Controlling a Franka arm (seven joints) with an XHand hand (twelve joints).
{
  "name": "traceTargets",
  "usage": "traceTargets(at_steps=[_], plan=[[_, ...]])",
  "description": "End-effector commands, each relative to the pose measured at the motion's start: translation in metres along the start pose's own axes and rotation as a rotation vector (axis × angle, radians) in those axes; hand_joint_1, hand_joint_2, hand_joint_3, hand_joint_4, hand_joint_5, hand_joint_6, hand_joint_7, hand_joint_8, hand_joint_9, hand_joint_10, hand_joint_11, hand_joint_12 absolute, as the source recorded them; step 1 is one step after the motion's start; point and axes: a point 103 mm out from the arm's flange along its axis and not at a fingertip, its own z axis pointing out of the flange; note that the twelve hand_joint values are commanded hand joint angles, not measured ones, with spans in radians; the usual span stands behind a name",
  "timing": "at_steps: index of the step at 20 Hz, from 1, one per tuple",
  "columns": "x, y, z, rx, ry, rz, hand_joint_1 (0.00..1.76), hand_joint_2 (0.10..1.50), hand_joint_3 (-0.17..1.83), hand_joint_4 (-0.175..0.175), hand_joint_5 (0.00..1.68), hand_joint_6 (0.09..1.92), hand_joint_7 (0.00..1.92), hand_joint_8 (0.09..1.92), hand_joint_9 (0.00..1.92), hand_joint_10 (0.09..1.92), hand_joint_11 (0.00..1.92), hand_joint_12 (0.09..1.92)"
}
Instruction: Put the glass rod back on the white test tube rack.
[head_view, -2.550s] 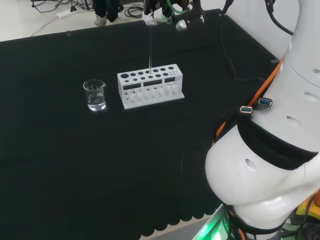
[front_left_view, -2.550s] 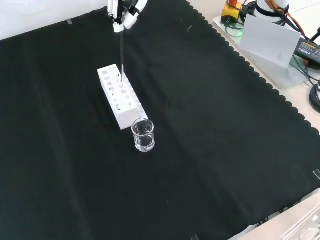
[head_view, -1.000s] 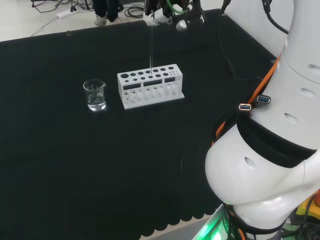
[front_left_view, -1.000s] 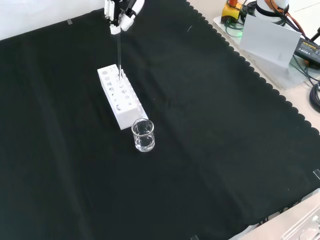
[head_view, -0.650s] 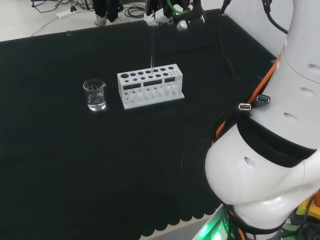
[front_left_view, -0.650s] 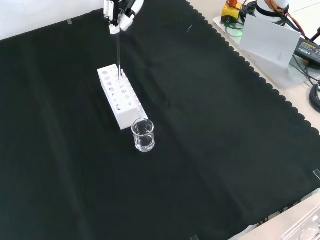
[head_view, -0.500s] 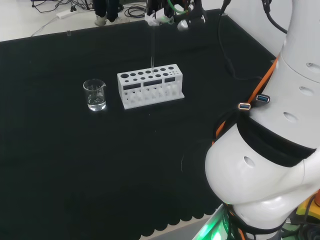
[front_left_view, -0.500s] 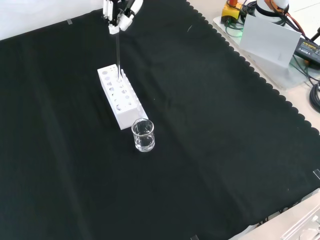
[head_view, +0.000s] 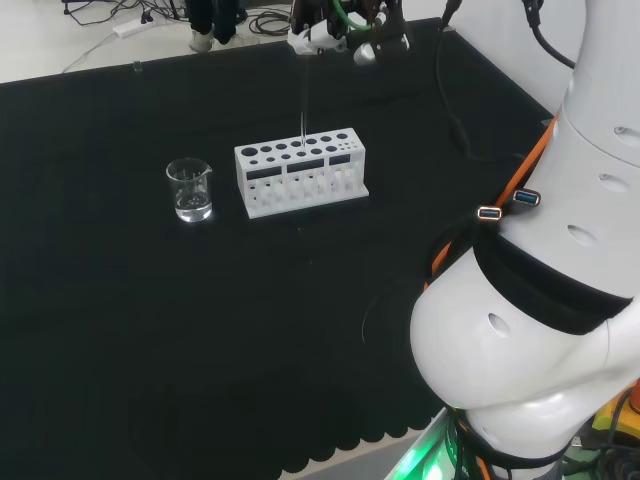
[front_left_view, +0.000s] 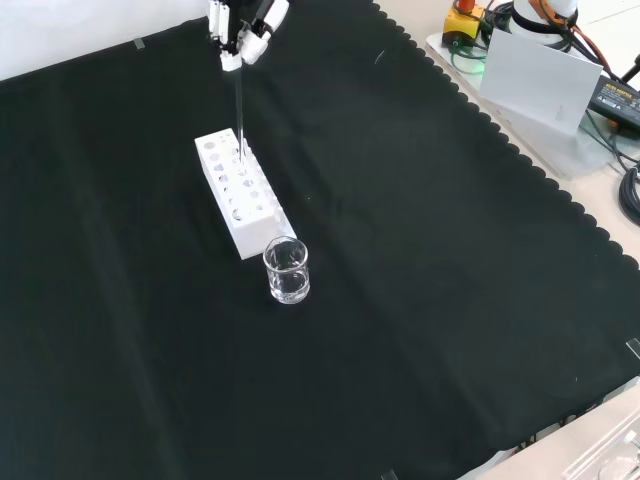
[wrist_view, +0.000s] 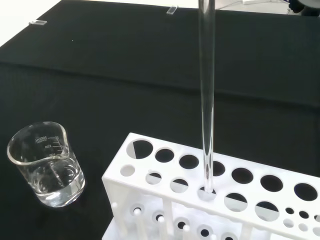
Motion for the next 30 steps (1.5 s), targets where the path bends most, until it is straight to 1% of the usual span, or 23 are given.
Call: traceTargets(at_steps=[1,5,11,14,20,24,25,26,30], plan=[[0.003,0.003,0.0,0.004,0.0,0.003,1.31,1.1,-0.17,-0.175,1.33,0.12,1.2,0.96,1.66,0.66,1.6,0.69],[0.0,0.002,0.001,0.001,-0.001,0.008,1.31,1.1,-0.17,-0.175,1.33,0.12,1.2,0.96,1.66,0.66,1.6,0.69],[-0.005,0.004,0.007,0.021,-0.008,0.015,1.31,1.1,-0.17,-0.175,1.33,0.12,1.2,0.96,1.66,0.66,1.6,0.69],[-0.006,0.003,0.007,0.018,-0.007,0.018,1.31,1.1,-0.17,-0.175,1.33,0.12,1.2,0.96,1.66,0.66,1.6,0.69],[0.003,0.004,0.017,0.036,-0.005,0.006,1.31,1.1,-0.17,-0.175,1.33,0.12,1.2,0.96,1.66,0.66,1.6,0.69],[0.001,0.005,0.025,0.042,0.01,0.002,1.31,1.1,-0.17,-0.175,1.33,0.12,1.2,0.96,1.66,0.66,1.6,0.69],[0.002,0.004,0.028,0.024,0.026,-0.018,1.31,1.1,-0.17,-0.175,1.33,0.12,1.2,0.96,1.67,0.66,1.6,0.69],[0.001,0.002,0.028,0.02,0.031,-0.019,1.31,1.1,-0.17,-0.175,1.33,0.12,1.2,0.96,1.67,0.66,1.61,0.69],[0.0,0.003,0.031,0.039,0.004,-0.006,1.31,1.1,-0.17,-0.175,1.33,0.12,1.2,0.96,1.67,0.66,1.61,0.69]])
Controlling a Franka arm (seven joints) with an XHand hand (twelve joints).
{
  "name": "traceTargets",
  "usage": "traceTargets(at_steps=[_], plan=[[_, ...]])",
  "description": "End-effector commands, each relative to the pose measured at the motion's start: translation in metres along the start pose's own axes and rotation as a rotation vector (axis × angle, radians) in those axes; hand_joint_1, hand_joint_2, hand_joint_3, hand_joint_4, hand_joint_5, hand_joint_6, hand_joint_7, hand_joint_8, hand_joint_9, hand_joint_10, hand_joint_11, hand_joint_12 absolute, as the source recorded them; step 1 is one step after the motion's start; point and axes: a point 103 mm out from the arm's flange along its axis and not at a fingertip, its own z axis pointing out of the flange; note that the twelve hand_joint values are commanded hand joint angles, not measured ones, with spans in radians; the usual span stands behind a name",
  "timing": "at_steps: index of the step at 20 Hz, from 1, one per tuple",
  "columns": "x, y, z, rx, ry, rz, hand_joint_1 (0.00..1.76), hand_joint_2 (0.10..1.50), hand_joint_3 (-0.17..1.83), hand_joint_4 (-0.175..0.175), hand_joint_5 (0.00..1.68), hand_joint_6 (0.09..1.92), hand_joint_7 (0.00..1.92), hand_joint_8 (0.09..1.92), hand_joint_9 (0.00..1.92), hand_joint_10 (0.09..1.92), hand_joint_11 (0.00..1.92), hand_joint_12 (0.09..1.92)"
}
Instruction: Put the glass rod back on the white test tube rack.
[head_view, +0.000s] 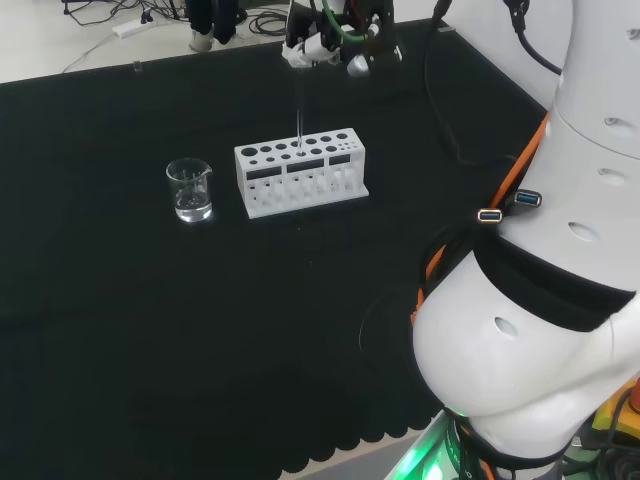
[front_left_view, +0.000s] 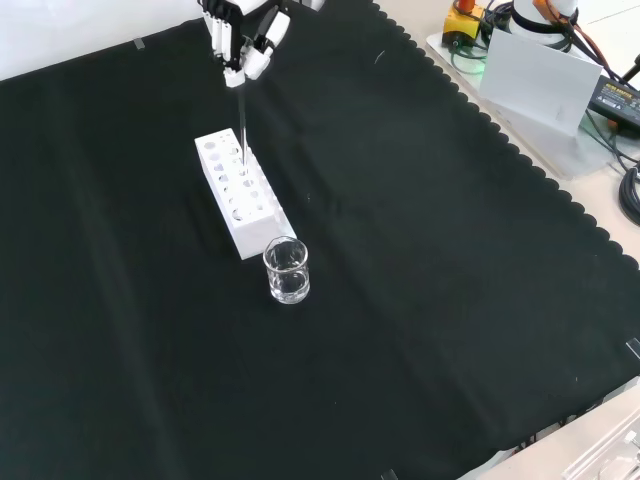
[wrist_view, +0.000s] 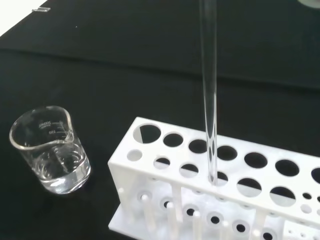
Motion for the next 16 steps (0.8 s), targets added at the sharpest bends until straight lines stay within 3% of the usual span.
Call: traceTargets(at_steps=[1,8,16], plan=[[-0.004,0.0,0.01,0.017,-0.007,0.011,1.31,1.1,-0.17,-0.175,1.33,0.12,1.2,0.96,1.67,0.66,1.61,0.69],[-0.002,0.019,0.036,0.058,-0.013,0.008,1.31,1.1,-0.17,-0.175,1.33,0.12,1.2,0.96,1.67,0.66,1.61,0.69],[-0.008,0.025,0.046,0.077,-0.019,0.002,1.31,1.1,-0.17,-0.175,1.33,0.12,1.2,0.96,1.67,0.65,1.61,0.69]])
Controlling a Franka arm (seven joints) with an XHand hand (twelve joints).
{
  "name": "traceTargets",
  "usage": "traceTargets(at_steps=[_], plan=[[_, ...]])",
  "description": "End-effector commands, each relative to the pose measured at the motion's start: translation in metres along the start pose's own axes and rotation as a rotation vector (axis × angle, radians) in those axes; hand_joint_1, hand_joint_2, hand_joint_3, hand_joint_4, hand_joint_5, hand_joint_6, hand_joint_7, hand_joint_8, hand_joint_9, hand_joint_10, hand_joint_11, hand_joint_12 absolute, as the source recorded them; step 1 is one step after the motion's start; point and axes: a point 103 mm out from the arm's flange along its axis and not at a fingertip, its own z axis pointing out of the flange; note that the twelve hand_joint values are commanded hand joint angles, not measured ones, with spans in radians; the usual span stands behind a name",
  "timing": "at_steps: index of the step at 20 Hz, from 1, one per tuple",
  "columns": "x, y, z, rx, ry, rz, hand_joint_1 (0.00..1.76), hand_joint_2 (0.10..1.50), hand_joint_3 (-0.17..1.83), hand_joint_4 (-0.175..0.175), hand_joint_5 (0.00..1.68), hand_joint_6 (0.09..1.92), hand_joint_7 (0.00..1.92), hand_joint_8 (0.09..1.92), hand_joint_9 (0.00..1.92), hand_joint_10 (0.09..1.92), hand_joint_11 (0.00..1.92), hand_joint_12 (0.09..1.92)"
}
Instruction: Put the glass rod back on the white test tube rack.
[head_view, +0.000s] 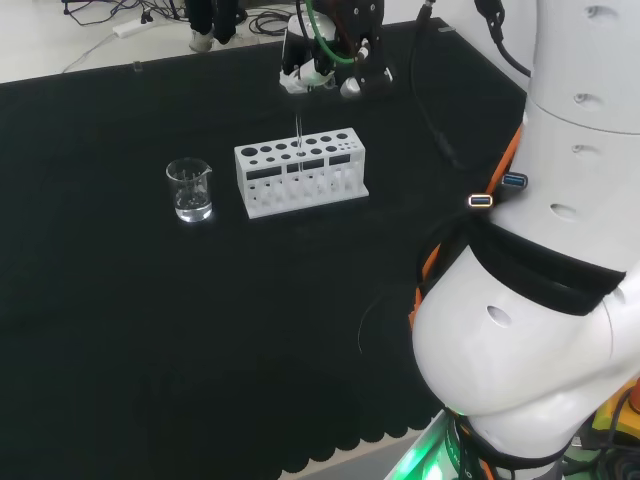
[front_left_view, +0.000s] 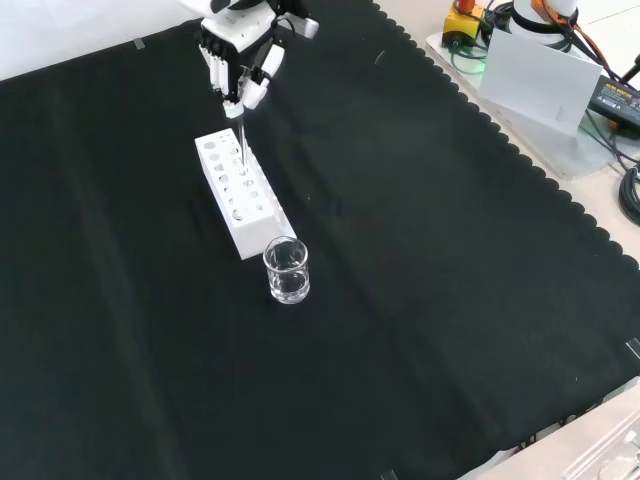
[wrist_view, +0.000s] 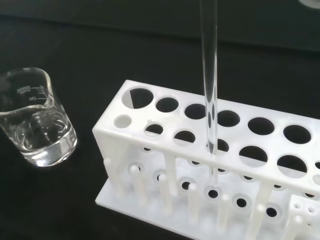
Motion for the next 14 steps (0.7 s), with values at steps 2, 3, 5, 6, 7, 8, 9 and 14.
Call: traceTargets(at_steps=[2,3,5,6,7,8,9,14], plan=[[-0.0036,0.005,0.0061,0.011,-0.01,-0.004,1.31,1.1,-0.17,-0.175,1.33,0.12,1.21,0.96,1.67,0.65,1.61,0.69],[-0.004,0.0049,0.0071,0.014,-0.011,-0.004,1.31,1.1,-0.17,-0.175,1.33,0.12,1.21,0.96,1.67,0.65,1.61,0.69],[-0.0041,0.0042,0.0087,0.017,-0.013,-0.003,1.31,1.1,-0.17,-0.175,1.33,0.12,1.21,0.95,1.67,0.65,1.61,0.69],[-0.0039,0.0037,0.0093,0.022,-0.015,-0.001,1.31,1.1,-0.17,-0.175,1.33,0.12,1.21,0.95,1.67,0.65,1.61,0.69],[-0.0029,0.0039,0.0097,0.032,-0.014,0.0,1.31,1.1,-0.17,-0.175,1.33,0.12,1.21,0.95,1.67,0.65,1.61,0.69],[-0.0021,0.0034,0.0103,0.04,-0.01,0.001,1.31,1.1,-0.17,-0.175,1.33,0.12,1.21,0.95,1.67,0.65,1.61,0.69],[-0.0011,0.0033,0.011,0.047,-0.008,0.0,1.31,1.1,-0.17,-0.175,1.33,0.12,1.21,0.95,1.67,0.65,1.61,0.69],[0.0008,0.0029,0.011,0.101,0.001,-0.008,1.31,1.08,-0.17,-0.175,1.3,0.19,1.27,0.82,1.64,0.62,1.62,0.66]])
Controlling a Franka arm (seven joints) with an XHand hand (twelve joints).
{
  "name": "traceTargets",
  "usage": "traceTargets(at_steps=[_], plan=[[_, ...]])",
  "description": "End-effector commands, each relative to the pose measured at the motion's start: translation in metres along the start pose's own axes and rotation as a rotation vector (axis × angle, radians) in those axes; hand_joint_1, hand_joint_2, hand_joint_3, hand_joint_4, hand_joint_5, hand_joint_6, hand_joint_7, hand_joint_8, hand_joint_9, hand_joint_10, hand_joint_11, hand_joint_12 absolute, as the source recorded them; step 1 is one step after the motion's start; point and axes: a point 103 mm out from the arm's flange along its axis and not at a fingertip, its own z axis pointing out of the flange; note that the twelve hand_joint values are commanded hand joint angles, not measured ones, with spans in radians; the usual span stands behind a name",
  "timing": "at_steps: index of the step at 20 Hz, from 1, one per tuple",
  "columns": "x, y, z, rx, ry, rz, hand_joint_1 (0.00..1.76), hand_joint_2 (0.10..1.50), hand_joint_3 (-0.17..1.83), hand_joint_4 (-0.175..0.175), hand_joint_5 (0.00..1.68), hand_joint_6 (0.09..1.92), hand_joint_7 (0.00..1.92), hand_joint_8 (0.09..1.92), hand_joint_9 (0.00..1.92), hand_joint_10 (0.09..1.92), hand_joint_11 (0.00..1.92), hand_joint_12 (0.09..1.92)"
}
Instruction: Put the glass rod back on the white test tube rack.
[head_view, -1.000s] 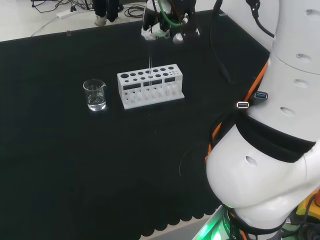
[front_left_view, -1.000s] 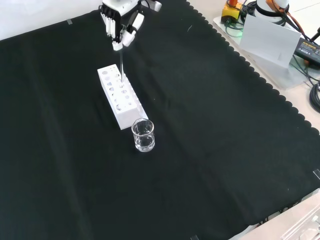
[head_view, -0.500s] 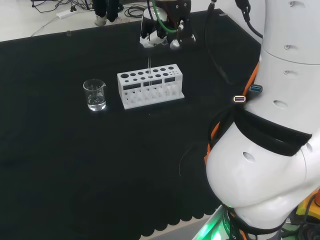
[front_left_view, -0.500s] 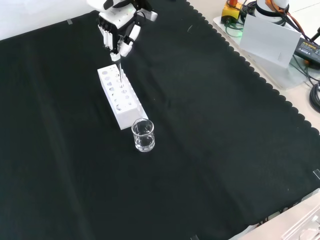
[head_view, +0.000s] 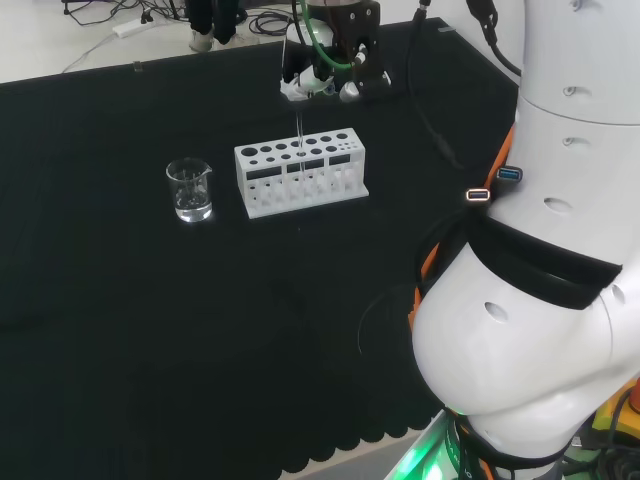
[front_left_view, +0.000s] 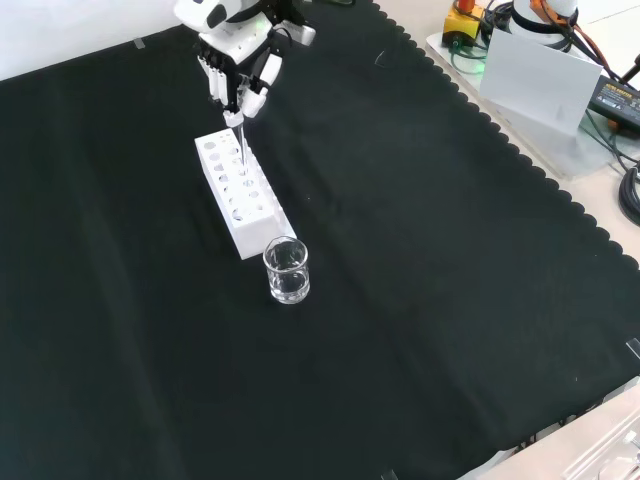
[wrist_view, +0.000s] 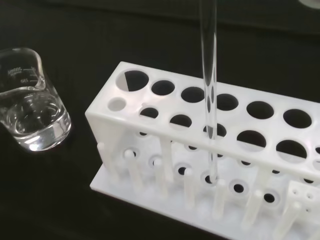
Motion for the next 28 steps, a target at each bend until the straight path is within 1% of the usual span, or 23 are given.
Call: traceTargets(at_steps=[1,2,3,4,5,7,9,11,17,19,20,22,25,27,28], plan=[[0.002,-0.001,0.0,0.055,0.008,-0.009,1.31,1.08,-0.17,-0.175,1.25,0.31,1.29,0.77,1.62,0.61,1.62,0.64],[0.002,-0.002,-0.001,0.055,0.015,-0.011,1.31,1.09,-0.17,-0.175,1.18,0.46,1.3,0.72,1.6,0.59,1.62,0.62],[0.001,-0.002,-0.002,0.062,0.025,-0.011,1.39,1.05,-0.17,-0.175,1.08,0.58,1.32,0.62,1.51,0.53,1.6,0.62],[0.001,-0.003,-0.002,0.065,0.024,-0.013,1.49,1.0,-0.17,-0.175,0.98,0.68,1.26,0.56,1.5,0.4,1.59,0.61],[0.001,-0.004,-0.003,0.067,0.023,-0.014,1.55,0.96,-0.17,-0.175,0.89,0.75,1.17,0.59,1.52,0.26,1.57,0.6],[0.001,-0.004,-0.003,0.075,0.026,-0.015,1.61,0.93,-0.17,-0.175,0.75,0.84,0.98,0.7,1.56,0.1,1.56,0.57],[0.003,-0.005,-0.004,0.075,0.029,-0.018,1.62,0.92,-0.17,-0.175,0.65,0.85,0.86,0.75,1.58,0.09,1.56,0.55],[0.004,-0.006,-0.007,0.073,0.027,-0.02,1.63,0.92,-0.17,-0.175,0.58,0.84,0.8,0.75,1.58,0.09,1.56,0.55],[0.005,-0.01,-0.016,0.069,0.025,-0.018,1.63,0.92,-0.17,-0.175,0.52,0.82,0.76,0.75,1.58,0.09,1.56,0.54],[0.006,-0.011,-0.018,0.07,0.021,-0.021,1.46,0.92,-0.17,-0.175,0.52,0.82,0.76,0.75,1.64,0.09,1.57,0.54],[0.007,-0.012,-0.019,0.069,0.021,-0.022,1.42,0.92,-0.17,-0.175,0.52,0.82,0.76,0.76,1.66,0.09,1.57,0.53],[0.008,-0.013,-0.023,0.063,0.018,-0.025,1.38,0.93,-0.17,-0.175,0.52,0.82,0.75,0.76,1.67,0.09,1.58,0.53],[0.01,-0.015,-0.028,0.051,0.014,-0.026,1.37,0.93,-0.17,-0.175,0.52,0.82,0.75,0.76,1.67,0.09,1.58,0.53],[0.012,-0.014,-0.031,0.068,0.009,-0.01,1.37,0.93,-0.17,-0.175,0.52,0.82,0.75,0.76,1.67,0.09,1.58,0.53],[0.012,-0.015,-0.032,0.063,0.0,0.001,1.46,0.92,-0.17,-0.175,0.52,0.82,0.75,0.76,1.64,0.09,1.58,0.53]])
